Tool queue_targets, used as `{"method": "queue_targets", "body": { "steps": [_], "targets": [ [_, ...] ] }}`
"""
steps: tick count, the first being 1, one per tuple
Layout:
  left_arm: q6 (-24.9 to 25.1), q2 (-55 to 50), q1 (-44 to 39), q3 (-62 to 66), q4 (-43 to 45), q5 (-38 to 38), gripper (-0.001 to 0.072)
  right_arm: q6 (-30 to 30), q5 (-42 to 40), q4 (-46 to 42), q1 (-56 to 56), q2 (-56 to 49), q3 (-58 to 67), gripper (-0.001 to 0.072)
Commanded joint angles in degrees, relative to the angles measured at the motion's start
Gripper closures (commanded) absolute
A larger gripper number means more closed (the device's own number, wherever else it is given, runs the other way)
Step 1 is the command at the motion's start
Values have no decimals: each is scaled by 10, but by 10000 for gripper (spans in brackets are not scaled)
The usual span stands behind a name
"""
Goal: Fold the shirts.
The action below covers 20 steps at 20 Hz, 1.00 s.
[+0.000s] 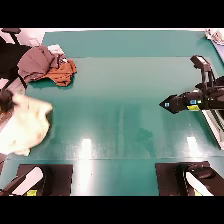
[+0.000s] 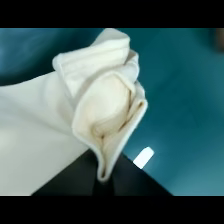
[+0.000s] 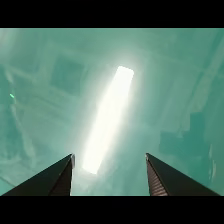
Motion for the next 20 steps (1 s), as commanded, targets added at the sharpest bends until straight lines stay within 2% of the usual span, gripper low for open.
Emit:
{"method": "queue_targets", "body": {
  "steps": [1,2,3,7,11,12,15,16,18,20],
  "targets": [
    [48,19,-89,133,-241,116,681,1,-42,-1,0,0,0,208],
    [82,19,-136,171,-251,165,682,2,-64,-10,0,0,0,208],
    [93,14,-191,209,-250,213,682,2,-84,-21,-1,0,0,208],
    [82,-36,-383,314,-252,317,682,14,-158,-44,-68,2,0,208],
    [84,-152,-553,440,-254,389,682,108,-216,-33,-219,2,0,208],
    [84,-191,-590,485,-254,397,682,112,-223,-17,-259,2,0,208],
    [80,-301,-676,621,-265,432,682,112,-235,42,-345,2,0,208],
    [71,-323,-698,642,-292,473,683,112,-241,59,-361,2,1,208],
    [72,-334,-722,641,-341,543,683,112,-258,67,-378,2,2,208],
    [73,-334,-725,642,-359,553,683,110,-265,65,-377,2,11,208]
  ]
}}
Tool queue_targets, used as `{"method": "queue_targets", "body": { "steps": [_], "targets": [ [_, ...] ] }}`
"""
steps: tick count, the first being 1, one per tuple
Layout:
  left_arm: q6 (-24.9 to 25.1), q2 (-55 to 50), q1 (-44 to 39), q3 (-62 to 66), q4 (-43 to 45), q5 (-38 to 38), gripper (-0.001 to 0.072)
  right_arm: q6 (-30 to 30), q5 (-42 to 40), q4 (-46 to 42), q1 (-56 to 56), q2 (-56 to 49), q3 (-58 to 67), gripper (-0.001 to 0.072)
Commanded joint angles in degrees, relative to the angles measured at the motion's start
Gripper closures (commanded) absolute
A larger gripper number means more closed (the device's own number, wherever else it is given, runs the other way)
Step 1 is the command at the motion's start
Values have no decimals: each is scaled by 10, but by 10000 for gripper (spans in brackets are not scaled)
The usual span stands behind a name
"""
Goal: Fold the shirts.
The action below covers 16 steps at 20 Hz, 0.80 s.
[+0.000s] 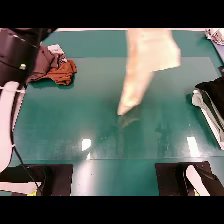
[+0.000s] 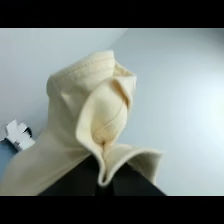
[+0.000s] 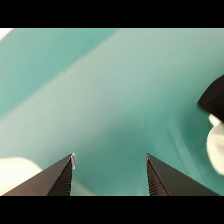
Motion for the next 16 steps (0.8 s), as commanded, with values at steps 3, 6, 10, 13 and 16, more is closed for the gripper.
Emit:
{"method": "queue_targets", "body": {
  "steps": [3,6,10,13,16],
  "targets": [
    [10,-25,-24,21,-36,50,681,-1,-23,15,-18,0,27,208],
    [27,-25,16,-48,-8,-44,681,-32,-16,14,5,0,44,208],
    [-55,-24,67,-208,110,-175,681,-47,31,-43,81,16,25,208],
    [-175,-13,104,-285,271,-264,681,-43,96,-162,142,41,0,208],
    [-291,35,128,-325,452,-319,681,-10,125,-211,172,82,-51,209]
  ]
}}
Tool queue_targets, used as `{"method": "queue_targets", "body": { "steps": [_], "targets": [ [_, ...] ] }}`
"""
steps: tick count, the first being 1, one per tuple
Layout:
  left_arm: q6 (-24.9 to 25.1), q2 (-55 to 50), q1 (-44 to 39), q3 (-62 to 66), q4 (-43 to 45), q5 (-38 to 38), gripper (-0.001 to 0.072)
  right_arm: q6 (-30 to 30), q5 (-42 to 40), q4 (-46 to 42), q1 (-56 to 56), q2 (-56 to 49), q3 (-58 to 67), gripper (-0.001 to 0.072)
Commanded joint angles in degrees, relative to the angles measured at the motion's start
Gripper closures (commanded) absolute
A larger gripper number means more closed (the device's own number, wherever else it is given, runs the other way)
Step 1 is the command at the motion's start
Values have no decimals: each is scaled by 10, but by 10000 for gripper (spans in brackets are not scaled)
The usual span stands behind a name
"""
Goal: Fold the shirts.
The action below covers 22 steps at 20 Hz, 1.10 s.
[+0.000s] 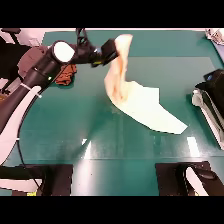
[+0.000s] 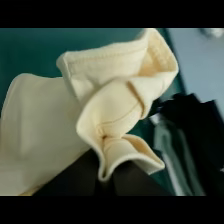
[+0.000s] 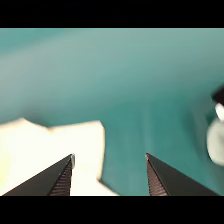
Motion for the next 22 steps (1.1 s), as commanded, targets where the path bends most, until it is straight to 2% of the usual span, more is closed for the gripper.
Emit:
{"method": "queue_targets", "body": {
  "steps": [1,3,6,8,10,11,12,13,16,18,19,20,21,22],
  "targets": [
    [-164,50,31,-58,253,-108,681,22,54,-71,35,45,-58,208],
    [-213,81,46,-73,354,-198,680,36,71,-71,34,72,-103,209],
    [-206,90,79,-91,400,-326,679,42,96,-66,33,99,-160,209],
    [-205,90,102,-121,404,-364,679,53,114,-66,33,116,-186,208],
    [-205,90,123,-155,454,-398,673,56,128,-67,33,130,-196,208],
    [-206,90,133,-164,487,-417,451,56,137,-70,33,136,-194,208],
    [-209,91,143,-165,510,-434,140,56,143,-73,33,141,-192,209],
    [-211,95,154,-165,522,-446,36,56,143,-76,33,147,-191,208],
    [-207,137,160,-164,520,-411,34,56,140,-87,33,155,-191,208],
    [-193,187,160,-162,465,-365,34,57,139,-98,33,155,-191,208],
    [-153,213,160,-160,398,-333,34,56,139,-104,33,154,-191,208],
    [-78,235,160,-158,291,-294,36,56,134,-108,33,151,-191,208],
    [-1,247,154,-157,182,-267,117,57,131,-113,33,143,-191,208],
    [70,249,141,-156,95,-256,271,56,126,-116,33,130,-191,208]
  ]
}}
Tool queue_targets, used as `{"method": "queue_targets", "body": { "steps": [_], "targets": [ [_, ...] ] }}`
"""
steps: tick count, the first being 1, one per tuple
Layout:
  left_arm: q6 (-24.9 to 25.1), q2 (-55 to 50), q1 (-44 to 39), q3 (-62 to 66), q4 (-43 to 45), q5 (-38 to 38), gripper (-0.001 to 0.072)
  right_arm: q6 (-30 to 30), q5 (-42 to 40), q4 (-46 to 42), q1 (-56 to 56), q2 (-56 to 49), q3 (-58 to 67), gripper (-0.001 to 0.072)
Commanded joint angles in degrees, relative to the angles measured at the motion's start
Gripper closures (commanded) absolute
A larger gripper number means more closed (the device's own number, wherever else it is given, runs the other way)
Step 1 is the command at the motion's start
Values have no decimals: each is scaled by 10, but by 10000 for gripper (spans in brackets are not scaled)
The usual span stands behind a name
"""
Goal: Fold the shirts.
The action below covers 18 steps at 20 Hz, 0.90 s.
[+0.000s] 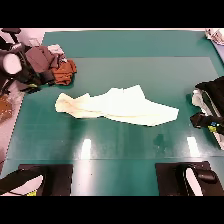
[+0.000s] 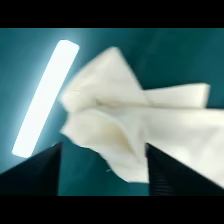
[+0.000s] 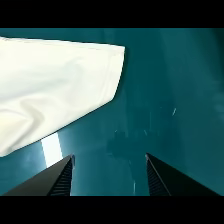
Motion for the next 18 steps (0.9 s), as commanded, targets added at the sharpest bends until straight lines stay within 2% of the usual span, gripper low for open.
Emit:
{"method": "queue_targets", "body": {
  "steps": [1,4,5,6,7,10,12,14,16,18],
  "targets": [
    [210,32,-30,3,-285,72,285,0,-13,-14,0,-31,0,208],
    [212,-23,-79,3,-275,44,265,1,-18,-7,1,-92,3,207],
    [190,-52,-85,3,-263,24,148,1,-15,-2,1,-114,10,208],
    [178,-80,-85,3,-263,6,62,1,-13,0,1,-134,21,207],
    [176,-102,-85,3,-264,-5,33,1,-14,1,1,-148,34,207],
    [176,-132,-85,2,-222,-32,33,0,-27,0,1,-179,82,207],
    [161,-134,-85,1,-174,-94,33,0,-30,0,1,-194,112,207],
    [161,-134,-85,-14,-176,-152,32,0,-31,0,9,-204,133,207],
    [161,-134,-85,-40,-192,-154,32,0,-33,-1,28,-213,143,208],
    [142,-134,-85,-57,-194,-108,32,-1,-34,-2,51,-216,141,208]
  ]
}}
